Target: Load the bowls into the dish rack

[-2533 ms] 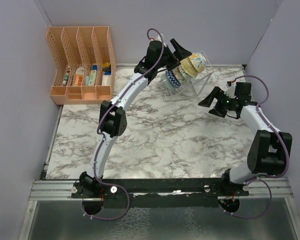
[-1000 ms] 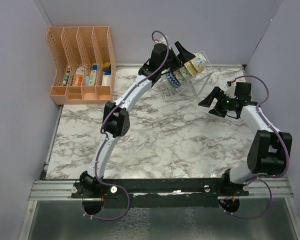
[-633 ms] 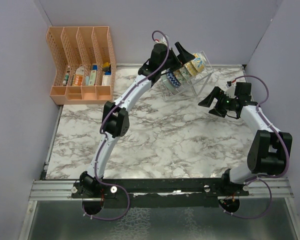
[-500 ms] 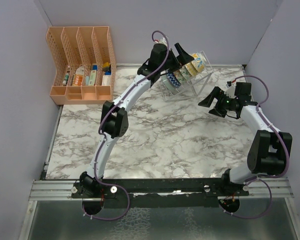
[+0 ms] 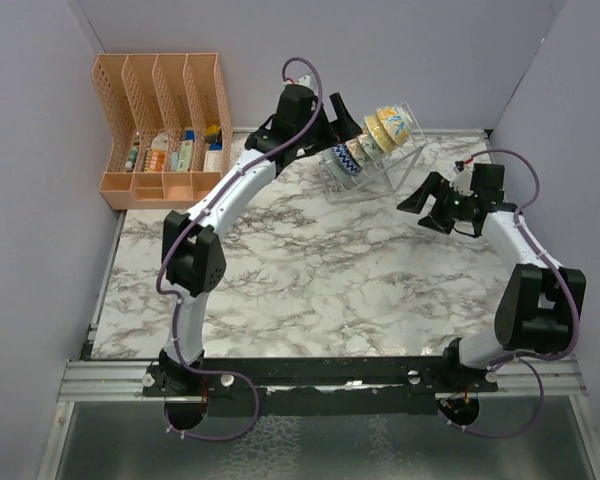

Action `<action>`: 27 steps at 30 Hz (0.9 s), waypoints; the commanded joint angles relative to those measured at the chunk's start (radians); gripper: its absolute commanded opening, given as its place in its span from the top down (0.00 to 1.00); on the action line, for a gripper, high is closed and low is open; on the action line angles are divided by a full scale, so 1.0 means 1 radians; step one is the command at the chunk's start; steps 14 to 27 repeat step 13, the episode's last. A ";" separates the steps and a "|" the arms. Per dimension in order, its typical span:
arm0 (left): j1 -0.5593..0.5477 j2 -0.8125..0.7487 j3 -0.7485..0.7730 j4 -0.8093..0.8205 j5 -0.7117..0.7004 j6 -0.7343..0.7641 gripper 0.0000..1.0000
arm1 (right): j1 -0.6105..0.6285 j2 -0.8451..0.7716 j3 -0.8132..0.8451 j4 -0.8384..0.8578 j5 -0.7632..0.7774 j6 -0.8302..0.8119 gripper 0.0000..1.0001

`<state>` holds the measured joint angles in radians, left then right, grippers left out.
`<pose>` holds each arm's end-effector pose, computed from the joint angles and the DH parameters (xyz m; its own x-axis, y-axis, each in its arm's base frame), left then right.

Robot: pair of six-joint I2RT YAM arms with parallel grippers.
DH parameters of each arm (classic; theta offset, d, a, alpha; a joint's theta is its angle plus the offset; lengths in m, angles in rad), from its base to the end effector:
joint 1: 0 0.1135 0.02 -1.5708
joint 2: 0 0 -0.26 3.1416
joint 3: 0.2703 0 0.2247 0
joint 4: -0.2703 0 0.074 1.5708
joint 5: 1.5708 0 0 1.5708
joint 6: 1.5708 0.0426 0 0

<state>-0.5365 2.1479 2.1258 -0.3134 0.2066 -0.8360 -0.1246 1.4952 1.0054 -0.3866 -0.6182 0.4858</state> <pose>0.4158 -0.2574 0.3485 -0.6844 -0.4379 -0.5829 0.2371 0.6225 -0.7459 0.2901 -0.0114 0.2403 -0.7988 0.4835 -0.3579 0.1202 0.7112 0.6926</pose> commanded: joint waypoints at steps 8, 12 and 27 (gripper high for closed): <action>0.006 -0.469 -0.274 -0.232 -0.421 0.127 0.01 | -0.006 -0.075 0.035 -0.019 -0.022 -0.005 0.10; 0.005 -0.557 -0.325 -0.358 -0.530 0.152 0.01 | -0.006 -0.091 0.048 -0.024 -0.016 -0.006 0.10; 0.006 -0.593 -0.379 -0.341 -0.536 0.164 0.01 | -0.006 -0.095 0.048 -0.026 -0.008 -0.006 0.09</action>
